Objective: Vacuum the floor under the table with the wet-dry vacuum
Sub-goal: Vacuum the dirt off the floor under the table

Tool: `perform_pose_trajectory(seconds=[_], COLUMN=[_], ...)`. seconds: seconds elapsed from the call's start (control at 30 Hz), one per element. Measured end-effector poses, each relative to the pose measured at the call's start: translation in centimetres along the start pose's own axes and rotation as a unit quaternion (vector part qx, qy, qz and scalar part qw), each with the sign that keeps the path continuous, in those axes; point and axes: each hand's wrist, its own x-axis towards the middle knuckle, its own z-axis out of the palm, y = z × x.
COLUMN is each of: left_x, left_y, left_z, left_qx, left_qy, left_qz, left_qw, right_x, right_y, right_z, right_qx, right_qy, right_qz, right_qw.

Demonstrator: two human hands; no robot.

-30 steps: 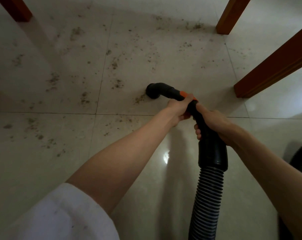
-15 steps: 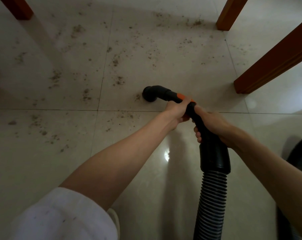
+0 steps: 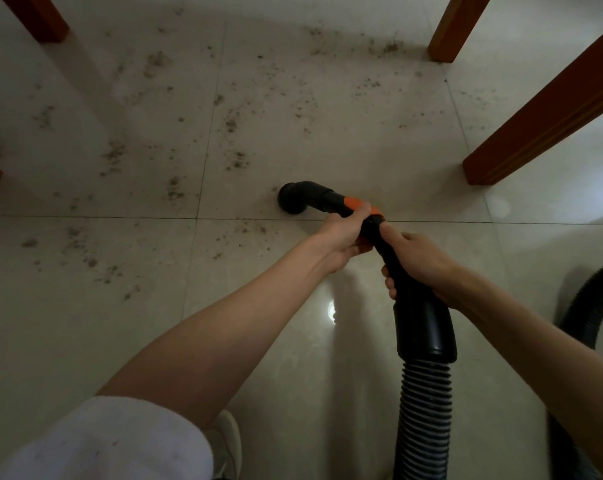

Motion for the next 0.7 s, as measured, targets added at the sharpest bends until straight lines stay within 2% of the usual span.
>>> perform_pose_trajectory(seconds=[0.4,0.7], left_x=[-2.1,-4.0], left_y=[-1.6,-2.6], left_z=[0.1,-0.2], left_qx=[-0.017,-0.039], left_qy=[0.016,0.023], left_qz=[-0.041,-0.037], left_qw=[0.999,0.998], right_x=[-2.1,-3.1], right_y=[0.6,0.9], right_z=[-1.1,-0.7], right_qx=[-0.049,-0.099], right_qy=[-0.035,-0.044], right_qz=[0.036,0.039], right_qw=[0.998,0.993])
